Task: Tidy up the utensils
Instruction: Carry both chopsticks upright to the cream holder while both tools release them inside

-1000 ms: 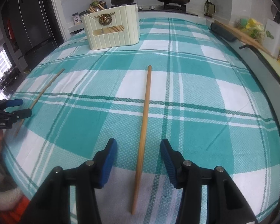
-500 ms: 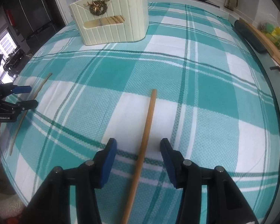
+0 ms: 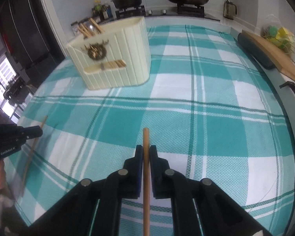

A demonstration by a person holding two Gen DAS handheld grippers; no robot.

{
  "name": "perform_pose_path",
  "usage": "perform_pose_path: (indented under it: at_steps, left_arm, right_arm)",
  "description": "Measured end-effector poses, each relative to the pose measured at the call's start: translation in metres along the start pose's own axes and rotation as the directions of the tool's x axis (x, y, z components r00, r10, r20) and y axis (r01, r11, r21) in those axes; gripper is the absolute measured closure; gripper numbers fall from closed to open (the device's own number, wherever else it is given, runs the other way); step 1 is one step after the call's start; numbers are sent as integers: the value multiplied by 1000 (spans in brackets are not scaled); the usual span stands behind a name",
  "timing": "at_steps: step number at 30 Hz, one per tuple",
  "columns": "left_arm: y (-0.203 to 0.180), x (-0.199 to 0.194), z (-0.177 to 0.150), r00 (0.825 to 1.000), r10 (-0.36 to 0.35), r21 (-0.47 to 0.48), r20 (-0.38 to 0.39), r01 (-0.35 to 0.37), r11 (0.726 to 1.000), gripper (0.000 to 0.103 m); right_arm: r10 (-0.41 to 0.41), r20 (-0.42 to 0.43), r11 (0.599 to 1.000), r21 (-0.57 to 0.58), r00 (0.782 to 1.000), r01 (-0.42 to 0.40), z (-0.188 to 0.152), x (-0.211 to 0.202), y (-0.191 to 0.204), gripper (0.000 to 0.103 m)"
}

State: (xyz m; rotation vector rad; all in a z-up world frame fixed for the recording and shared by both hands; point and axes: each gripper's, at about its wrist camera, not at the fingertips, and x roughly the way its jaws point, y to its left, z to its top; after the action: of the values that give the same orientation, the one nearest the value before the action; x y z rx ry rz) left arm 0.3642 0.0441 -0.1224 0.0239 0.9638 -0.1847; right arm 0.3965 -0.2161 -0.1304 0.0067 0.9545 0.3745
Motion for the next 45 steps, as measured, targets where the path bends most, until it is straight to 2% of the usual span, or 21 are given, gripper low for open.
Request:
perform_pose_path:
  at_steps: [4,8,14,19,24,29,31,34,42,45]
  left_arm:
    - [0,-63,6,989,-38,-18,143,41,999,99]
    - [-1,-111,3,963,-73,-28,260,83,996,99]
    - [-8,-150,3,923,-115,-21,367,131,991,99]
    - [-9,-167,14,899,-128,-27,418,153,988,99]
    - [-4,-178,31,888,-133,-34,441,165,986,99]
    - [-1,-179,62,886,-144,-30,441,175,984,99]
    - [-2,-182,77,880,-139,-22,454,167,986,99]
    - [-2,-190,104,863,-127,-15,489,153,988,99]
    - [-4,-186,187,812,-67,-28,580,102,994,99]
    - [-7,-169,210,801,-37,-39,597,75,996,99]
  right_arm:
    - [44,127,999,-6,991,-44,9,-54,13,96]
    - [81,238,997,-32,968,-76,10,-103,29,96]
    - [79,392,993,-111,917,-38,4,-157,58,96]
    - [63,495,989,-150,866,14,6,-184,76,96]
    - [65,539,987,-160,840,26,19,-197,81,96]
    - [67,541,988,-153,839,20,43,-194,74,96]
    - [72,534,988,-152,842,12,56,-191,70,96]
    - [72,549,987,-162,833,21,76,-192,68,96]
    - [94,631,982,-186,770,33,144,-198,70,96]
    - [117,655,978,-206,747,27,169,-191,73,96]
